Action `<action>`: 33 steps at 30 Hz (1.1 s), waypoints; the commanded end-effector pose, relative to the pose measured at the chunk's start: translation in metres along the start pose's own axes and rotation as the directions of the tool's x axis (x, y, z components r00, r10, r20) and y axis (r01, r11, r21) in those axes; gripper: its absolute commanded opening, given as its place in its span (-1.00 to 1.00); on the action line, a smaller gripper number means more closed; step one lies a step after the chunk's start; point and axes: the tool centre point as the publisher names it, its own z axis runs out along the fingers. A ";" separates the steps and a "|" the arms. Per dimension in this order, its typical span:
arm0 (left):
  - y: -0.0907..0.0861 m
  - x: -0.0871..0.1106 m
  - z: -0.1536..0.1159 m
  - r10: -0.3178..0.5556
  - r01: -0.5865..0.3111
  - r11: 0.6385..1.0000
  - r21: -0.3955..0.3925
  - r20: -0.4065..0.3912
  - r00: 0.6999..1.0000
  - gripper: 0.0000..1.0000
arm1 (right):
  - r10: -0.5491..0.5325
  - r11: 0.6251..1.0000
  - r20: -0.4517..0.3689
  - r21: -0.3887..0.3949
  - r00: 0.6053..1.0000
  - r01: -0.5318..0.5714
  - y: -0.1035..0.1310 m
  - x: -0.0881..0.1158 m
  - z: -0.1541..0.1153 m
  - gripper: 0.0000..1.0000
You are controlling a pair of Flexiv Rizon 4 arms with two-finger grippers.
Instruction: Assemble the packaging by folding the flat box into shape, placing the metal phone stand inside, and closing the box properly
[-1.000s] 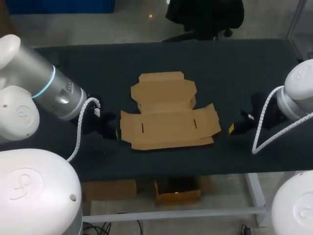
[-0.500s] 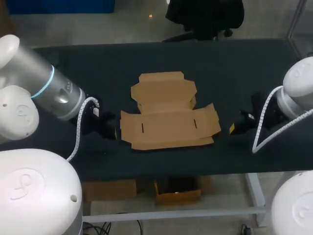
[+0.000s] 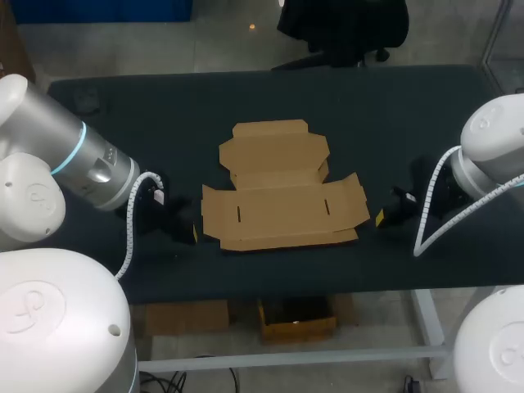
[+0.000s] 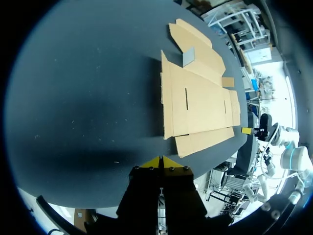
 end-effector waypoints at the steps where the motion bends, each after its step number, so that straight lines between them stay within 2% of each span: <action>1: -0.003 -0.002 0.012 0.004 -0.004 1.000 -0.015 -0.012 1.000 -1.00 | -0.003 1.000 -0.019 0.008 1.000 0.003 0.002 -0.005 0.008 -1.00; 33: 0.006 0.000 0.039 0.015 -0.022 0.995 -0.099 -0.067 0.998 -1.00 | -0.009 0.999 -0.086 0.044 0.996 0.013 -0.008 -0.007 0.033 -1.00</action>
